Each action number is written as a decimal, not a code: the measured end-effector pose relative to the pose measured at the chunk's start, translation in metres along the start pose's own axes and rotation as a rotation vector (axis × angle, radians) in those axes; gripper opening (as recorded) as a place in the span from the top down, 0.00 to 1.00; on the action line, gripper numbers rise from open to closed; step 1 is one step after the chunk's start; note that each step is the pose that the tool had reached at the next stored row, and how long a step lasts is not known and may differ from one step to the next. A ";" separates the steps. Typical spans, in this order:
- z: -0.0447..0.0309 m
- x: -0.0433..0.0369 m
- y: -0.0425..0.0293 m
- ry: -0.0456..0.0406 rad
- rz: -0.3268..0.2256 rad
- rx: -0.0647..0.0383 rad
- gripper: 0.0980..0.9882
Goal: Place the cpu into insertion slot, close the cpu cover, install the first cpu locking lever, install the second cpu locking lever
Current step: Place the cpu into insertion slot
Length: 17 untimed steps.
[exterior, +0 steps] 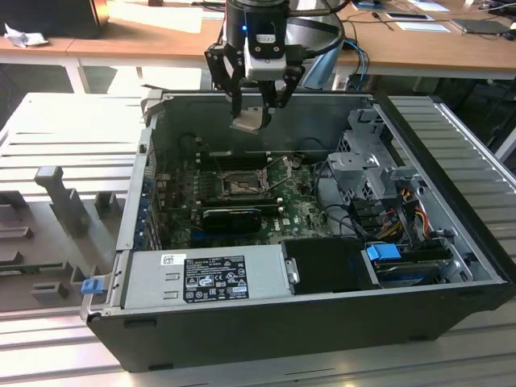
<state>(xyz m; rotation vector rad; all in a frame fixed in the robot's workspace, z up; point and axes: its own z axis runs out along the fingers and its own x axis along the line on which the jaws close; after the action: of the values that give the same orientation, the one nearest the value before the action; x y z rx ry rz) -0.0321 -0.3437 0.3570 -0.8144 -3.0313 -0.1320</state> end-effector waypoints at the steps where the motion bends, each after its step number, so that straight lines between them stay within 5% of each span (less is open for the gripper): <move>1: 0.0010 0.0000 -0.0001 -0.0021 0.026 -0.001 0.52; 8: 0.0044 -0.0001 -0.0004 -0.0117 0.144 -0.003 0.52; 15: 0.0083 -0.0002 -0.0007 -0.0257 0.316 -0.007 0.52; 17: 0.0113 -0.0003 -0.0009 -0.0339 0.416 -0.009 0.52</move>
<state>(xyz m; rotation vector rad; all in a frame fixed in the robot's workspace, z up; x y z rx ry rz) -0.0321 -0.3437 0.3456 -1.4330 -2.8122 -0.1297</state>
